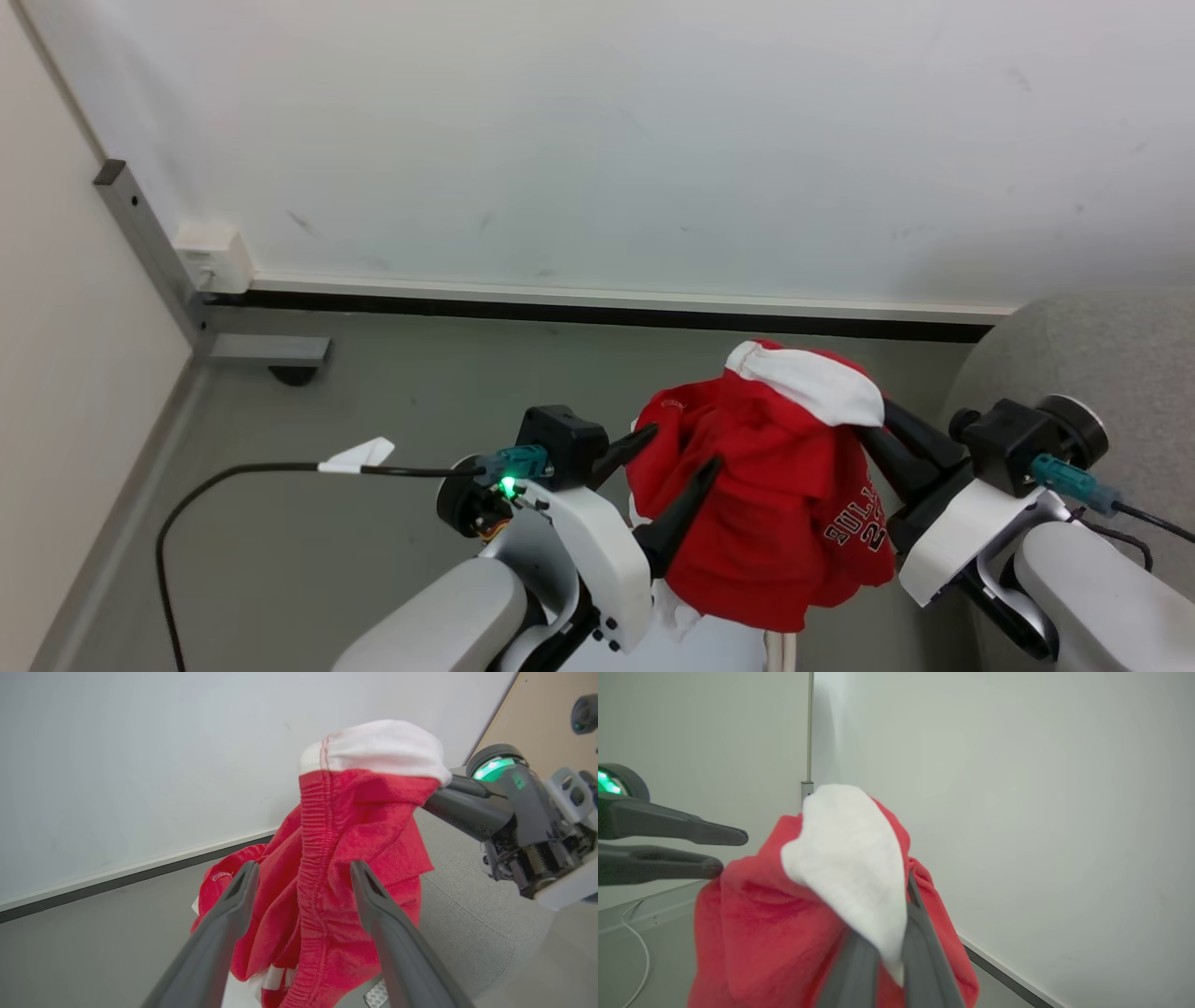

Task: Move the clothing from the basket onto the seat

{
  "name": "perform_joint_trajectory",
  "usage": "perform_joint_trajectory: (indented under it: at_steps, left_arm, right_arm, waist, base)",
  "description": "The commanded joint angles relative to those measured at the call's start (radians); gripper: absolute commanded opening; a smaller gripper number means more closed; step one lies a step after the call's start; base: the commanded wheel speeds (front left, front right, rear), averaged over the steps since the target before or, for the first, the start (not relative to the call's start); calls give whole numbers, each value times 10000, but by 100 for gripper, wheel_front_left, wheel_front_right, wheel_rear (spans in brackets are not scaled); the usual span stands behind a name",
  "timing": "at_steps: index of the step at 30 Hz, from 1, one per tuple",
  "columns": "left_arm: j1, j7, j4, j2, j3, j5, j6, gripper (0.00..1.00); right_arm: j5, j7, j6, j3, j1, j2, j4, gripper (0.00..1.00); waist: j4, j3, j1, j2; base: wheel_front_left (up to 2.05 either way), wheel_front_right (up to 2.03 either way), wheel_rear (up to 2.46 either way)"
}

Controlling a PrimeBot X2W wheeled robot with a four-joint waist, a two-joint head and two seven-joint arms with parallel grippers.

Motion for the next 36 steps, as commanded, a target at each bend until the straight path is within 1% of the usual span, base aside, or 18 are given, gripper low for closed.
perform_joint_trajectory:
  at_steps: [1,16,22,25,29,36]
  left_arm:
    - [117,-23,-46,39,31,36,22,100]
    - [-18,-218,-386,-110,-142,143,62,100]
    - [-64,-260,-480,-232,-233,173,48,100]
    - [-95,-258,-509,-254,-291,209,54,100]
    - [-153,-212,-621,-260,-357,264,90,100]
    - [-659,-66,-864,-283,-482,523,109,100]
  right_arm:
    - [-38,-6,-25,-105,93,-124,-70,0]
    - [-340,-7,-25,-1652,402,-1115,-744,0]
    - [-415,-6,-25,-2095,637,-1317,-1036,0]
    - [-265,-7,-25,-2347,798,-1317,-1200,0]
    - [-201,-7,-25,-2617,904,-1415,-1437,0]
    - [-433,-7,-25,-3524,571,-1451,-1529,0]
  waist:
    - [-262,54,0,0]
    - [-2378,340,0,0]
    - [-3067,365,0,0]
    - [-3254,397,0,0]
    - [-3324,549,0,0]
    - [-2986,1491,0,0]
  base:
    - [0,0,0]
    - [0,0,0]
    - [0,0,0]
    - [0,0,0]
    - [0,0,0]
    - [0,0,0]
